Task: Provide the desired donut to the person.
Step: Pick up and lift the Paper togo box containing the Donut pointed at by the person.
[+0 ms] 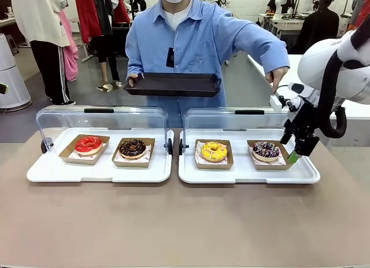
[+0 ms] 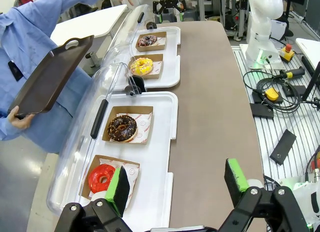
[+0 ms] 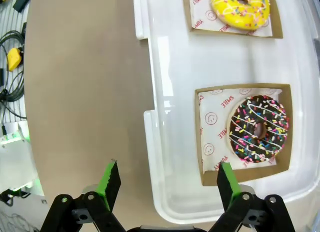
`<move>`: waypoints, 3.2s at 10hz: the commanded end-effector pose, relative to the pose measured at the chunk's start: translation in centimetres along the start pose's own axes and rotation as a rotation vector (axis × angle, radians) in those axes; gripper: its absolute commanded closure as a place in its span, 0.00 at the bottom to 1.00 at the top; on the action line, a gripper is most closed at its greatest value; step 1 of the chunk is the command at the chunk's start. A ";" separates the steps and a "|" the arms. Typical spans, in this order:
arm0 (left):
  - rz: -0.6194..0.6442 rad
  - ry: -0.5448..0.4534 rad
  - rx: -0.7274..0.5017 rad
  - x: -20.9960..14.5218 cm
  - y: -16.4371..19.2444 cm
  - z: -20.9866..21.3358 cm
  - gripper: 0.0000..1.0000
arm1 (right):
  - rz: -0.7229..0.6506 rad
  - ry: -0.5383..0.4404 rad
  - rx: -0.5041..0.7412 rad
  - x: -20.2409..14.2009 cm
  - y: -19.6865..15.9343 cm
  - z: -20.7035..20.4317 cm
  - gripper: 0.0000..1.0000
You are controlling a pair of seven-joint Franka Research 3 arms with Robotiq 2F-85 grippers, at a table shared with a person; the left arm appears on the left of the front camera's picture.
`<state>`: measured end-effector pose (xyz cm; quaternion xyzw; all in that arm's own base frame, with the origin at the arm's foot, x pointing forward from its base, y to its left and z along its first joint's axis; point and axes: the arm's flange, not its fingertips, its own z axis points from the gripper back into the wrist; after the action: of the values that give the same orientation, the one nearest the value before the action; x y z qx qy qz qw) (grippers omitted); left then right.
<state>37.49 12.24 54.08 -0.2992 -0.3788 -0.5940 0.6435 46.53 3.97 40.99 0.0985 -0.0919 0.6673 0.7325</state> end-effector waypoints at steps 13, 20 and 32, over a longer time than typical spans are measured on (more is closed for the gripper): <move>-0.017 -0.025 0.004 0.1 0.1 0.1 0.00 | 0.016 0.168 -0.104 -0.7 0.8 -4.1 0.00; -0.017 -0.025 0.004 0.1 0.1 0.1 0.00 | -0.016 0.139 -0.066 -2.3 -2.0 -6.4 0.00; -0.017 -0.025 0.004 0.1 0.1 0.1 0.00 | -0.061 0.123 -0.031 -3.4 -4.2 -8.3 0.00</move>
<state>37.50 12.22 54.08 -0.2993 -0.3787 -0.5941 0.6434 49.76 2.76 32.37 0.0370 -0.0436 0.6467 0.7606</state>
